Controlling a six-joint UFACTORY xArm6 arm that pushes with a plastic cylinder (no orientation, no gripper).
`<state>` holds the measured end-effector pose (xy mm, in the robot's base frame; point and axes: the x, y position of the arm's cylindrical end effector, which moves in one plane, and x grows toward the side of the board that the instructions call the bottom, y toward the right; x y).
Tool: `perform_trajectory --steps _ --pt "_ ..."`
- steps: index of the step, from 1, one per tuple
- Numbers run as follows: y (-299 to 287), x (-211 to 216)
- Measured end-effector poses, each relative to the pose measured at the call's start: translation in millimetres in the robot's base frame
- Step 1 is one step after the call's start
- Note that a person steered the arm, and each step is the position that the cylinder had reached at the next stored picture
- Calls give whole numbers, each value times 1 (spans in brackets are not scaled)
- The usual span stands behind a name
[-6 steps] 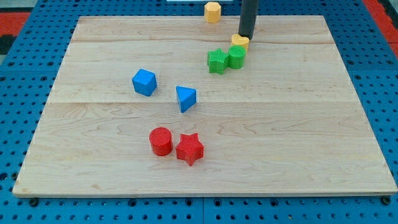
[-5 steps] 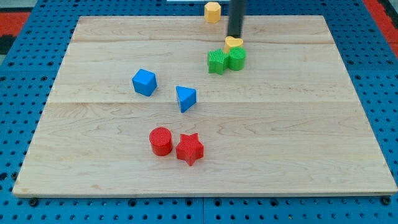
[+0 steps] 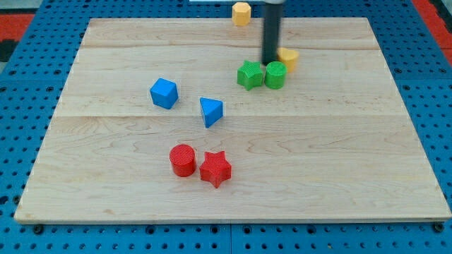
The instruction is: Move the yellow heart to the center right of the board
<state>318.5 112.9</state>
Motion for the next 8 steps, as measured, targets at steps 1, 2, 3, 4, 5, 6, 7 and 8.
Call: perform_trajectory --steps 1,2,3,4,5,6,7,8 --pt "47 1" --pt "52 -33" --pt "64 -22" --pt "105 54" --pt "111 80" --pt "112 60" --pt "99 44" --pt "120 21"
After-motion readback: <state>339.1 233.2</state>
